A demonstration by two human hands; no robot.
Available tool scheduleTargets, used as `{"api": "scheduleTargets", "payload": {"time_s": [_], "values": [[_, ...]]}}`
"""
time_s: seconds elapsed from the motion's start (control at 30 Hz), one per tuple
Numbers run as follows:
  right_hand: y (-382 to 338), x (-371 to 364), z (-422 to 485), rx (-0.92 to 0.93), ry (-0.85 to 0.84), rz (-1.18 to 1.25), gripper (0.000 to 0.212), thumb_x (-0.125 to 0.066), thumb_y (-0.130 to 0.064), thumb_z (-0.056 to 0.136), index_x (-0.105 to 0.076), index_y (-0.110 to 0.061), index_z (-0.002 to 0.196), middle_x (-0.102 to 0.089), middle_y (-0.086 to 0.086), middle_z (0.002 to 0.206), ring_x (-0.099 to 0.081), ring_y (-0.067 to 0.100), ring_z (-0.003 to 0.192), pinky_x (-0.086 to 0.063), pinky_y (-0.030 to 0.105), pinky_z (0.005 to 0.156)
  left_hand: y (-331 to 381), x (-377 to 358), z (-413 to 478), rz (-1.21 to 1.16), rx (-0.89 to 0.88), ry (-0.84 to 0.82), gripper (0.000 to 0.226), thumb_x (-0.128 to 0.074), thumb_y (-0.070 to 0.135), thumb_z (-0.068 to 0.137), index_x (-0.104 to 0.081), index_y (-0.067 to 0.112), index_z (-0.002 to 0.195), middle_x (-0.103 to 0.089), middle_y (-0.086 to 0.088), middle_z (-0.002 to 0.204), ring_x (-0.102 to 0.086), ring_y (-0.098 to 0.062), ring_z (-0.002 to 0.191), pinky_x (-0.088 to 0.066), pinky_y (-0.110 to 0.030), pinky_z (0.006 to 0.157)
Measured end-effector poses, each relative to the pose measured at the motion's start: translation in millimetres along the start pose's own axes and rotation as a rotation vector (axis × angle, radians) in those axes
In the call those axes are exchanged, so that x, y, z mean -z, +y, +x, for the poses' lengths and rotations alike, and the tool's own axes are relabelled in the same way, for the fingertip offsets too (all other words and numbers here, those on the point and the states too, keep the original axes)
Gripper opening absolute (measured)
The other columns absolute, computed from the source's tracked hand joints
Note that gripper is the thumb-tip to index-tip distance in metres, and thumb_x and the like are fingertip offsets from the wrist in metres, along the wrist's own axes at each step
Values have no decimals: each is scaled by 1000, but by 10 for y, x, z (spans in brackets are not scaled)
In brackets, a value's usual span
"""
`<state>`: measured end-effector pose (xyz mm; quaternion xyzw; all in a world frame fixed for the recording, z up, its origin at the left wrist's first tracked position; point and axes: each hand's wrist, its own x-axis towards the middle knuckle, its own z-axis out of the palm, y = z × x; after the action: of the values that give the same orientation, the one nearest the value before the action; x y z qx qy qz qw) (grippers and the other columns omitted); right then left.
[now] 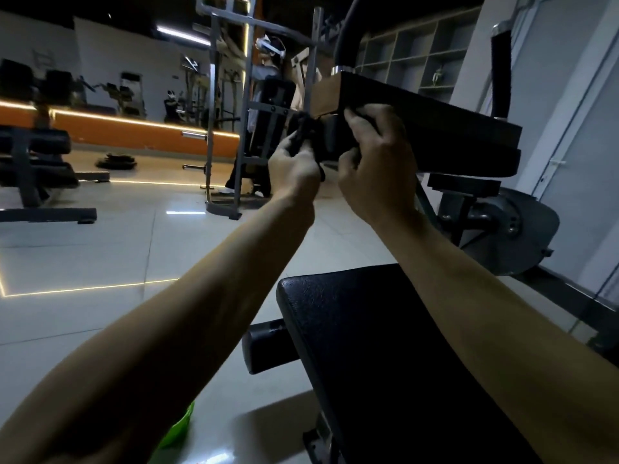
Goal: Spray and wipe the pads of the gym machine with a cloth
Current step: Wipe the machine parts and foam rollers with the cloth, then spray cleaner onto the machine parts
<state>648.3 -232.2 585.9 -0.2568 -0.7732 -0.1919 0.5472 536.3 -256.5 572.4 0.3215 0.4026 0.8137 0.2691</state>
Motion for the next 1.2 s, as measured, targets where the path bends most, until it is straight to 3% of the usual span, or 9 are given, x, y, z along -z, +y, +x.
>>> {"api": "scheduleTargets", "payload": {"time_s": [0.13, 0.23, 0.37, 0.47, 0.67, 0.87, 0.97, 1.07, 1.2], "values": [[-6, -61, 43, -78, 80, 45, 43, -48, -13, 92, -69, -11, 129, -61, 9, 127, -61, 25, 118, -55, 43, 96, 3, -19, -136, 210, -212, -42, 30, -52, 21, 104, -63, 22, 132, -70, -2, 120, -67, -21, 111, -57, -45, 98], [-85, -71, 92, -110, 119, 73, 32, -55, -9, 88, -75, -13, 113, -64, 7, 113, -63, 24, 106, -54, 46, 87, 31, 76, -243, 230, -191, -123, 34, -52, 32, 101, -66, 24, 130, -73, -1, 115, -68, -23, 106, -58, -48, 92], [-397, -46, 70, -131, 42, 178, 25, -57, -7, 90, -78, -8, 103, -68, 10, 103, -65, 28, 96, -53, 47, 81, 278, 336, -468, 89, 176, -155, 22, -54, 26, 107, -72, 17, 116, -76, -3, 93, -72, -14, 78, -55, -27, 62], [-674, -37, 50, -228, -35, 326, 24, -56, -5, 93, -78, -4, 103, -71, 10, 103, -67, 24, 96, -56, 40, 83, 471, 611, -364, -1, 576, -123, 32, -55, 40, 104, -70, 15, 119, -77, -11, 104, -76, -24, 89, -60, -34, 65], [-1250, -144, -323, -658, -313, 502, 27, -58, 3, 87, -78, -8, 102, -72, 1, 103, -69, 16, 98, -57, 36, 86, 501, 1294, -408, -52, 935, 81, 50, -62, 48, 97, -64, 14, 133, -72, -9, 125, -70, -24, 116, -56, -40, 93], [-1903, -273, -1259, -1149, -803, 533, 29, -60, -2, 94, -75, -23, 106, -71, -8, 109, -64, -7, 98, -48, 11, 80, 224, 2145, -1012, 118, 1077, 515, 31, -70, 37, 95, -71, 13, 115, -78, -11, 107, -72, -32, 107, -53, -40, 86], [-2133, -375, -1945, -1366, -1019, 478, 28, -60, -8, 97, -74, -31, 107, -72, -11, 111, -65, -1, 103, -54, 22, 88, 27, 2491, -1231, 245, 1092, 575, 15, -72, 25, 95, -72, 15, 105, -78, -10, 99, -74, -25, 92, -57, -35, 79], [-2251, -560, -2630, -1468, -1212, 371, 25, -59, -12, 96, -73, -27, 109, -73, -7, 109, -67, 15, 104, -55, 36, 93, -382, 2859, -1395, 337, 1130, 605, 12, -77, 24, 90, -73, 17, 98, -77, -12, 98, -73, -31, 97, -59, -48, 90], [-2230, -1031, -3546, -1430, -1362, 259, 23, -58, -18, 98, -71, -25, 115, -71, -1, 114, -66, 21, 105, -51, 32, 84, -1281, 3372, -1580, 379, 1181, 594, 18, -81, 23, 85, -73, 14, 98, -77, -13, 99, -73, -32, 100, -57, -48, 93]]}}
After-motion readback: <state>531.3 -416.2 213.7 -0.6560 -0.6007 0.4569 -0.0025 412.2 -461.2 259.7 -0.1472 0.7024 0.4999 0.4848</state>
